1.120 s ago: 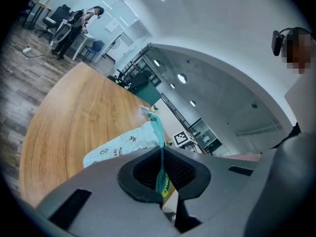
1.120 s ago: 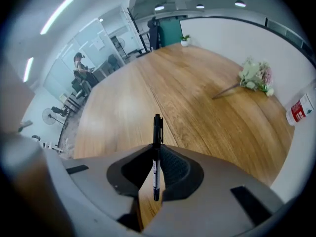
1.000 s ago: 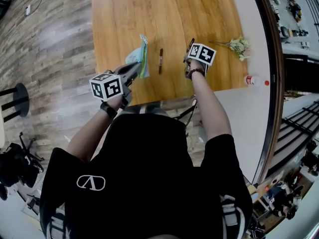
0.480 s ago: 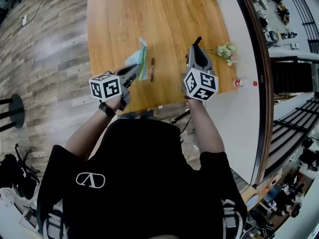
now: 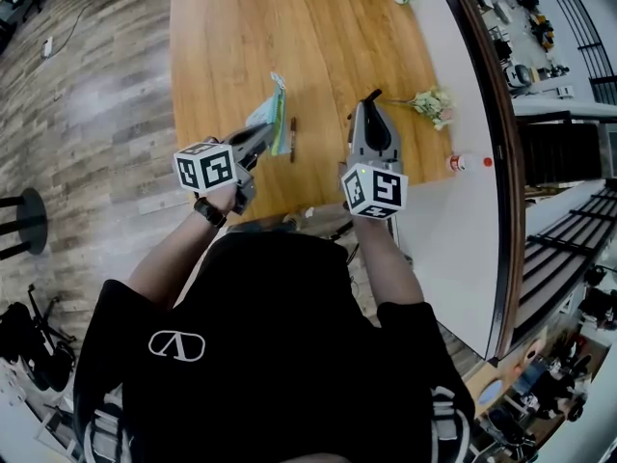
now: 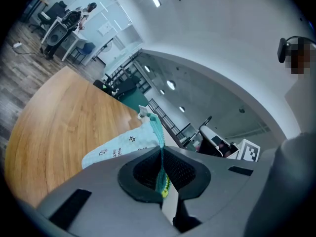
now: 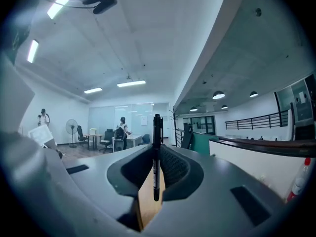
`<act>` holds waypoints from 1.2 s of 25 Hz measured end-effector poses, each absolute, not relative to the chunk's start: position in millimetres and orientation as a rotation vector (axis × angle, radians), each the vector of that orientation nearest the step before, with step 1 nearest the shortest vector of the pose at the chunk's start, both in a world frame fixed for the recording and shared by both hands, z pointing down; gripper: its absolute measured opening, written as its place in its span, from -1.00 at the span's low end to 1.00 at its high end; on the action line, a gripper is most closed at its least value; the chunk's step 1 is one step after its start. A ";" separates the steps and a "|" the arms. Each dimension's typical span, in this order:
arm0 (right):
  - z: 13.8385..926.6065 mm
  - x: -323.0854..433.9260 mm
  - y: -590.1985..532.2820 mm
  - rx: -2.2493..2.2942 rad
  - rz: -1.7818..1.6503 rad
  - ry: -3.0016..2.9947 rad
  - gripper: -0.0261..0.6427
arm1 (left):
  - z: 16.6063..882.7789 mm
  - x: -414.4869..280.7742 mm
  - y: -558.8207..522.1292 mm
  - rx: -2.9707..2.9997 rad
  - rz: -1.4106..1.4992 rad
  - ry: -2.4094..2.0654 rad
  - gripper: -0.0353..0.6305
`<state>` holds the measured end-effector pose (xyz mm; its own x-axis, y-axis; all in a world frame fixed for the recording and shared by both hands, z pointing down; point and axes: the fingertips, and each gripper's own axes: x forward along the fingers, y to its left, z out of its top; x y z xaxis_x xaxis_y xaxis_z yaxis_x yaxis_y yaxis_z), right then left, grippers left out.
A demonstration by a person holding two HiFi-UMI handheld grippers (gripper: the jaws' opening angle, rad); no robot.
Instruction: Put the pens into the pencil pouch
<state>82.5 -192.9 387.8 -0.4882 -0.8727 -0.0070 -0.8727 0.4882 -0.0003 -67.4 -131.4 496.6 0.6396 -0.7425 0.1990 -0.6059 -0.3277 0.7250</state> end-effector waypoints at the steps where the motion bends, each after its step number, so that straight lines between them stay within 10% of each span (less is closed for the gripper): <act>1: 383.4 77.4 -190.1 -1.561 0.004 2.701 -0.78 | 496.0 -67.3 -131.3 2.047 -0.213 -1.051 -0.84; 30: 408.0 -16.8 -166.3 -1.175 -0.340 2.873 -0.74 | 434.7 -37.7 -142.5 2.125 -0.349 -0.960 -0.84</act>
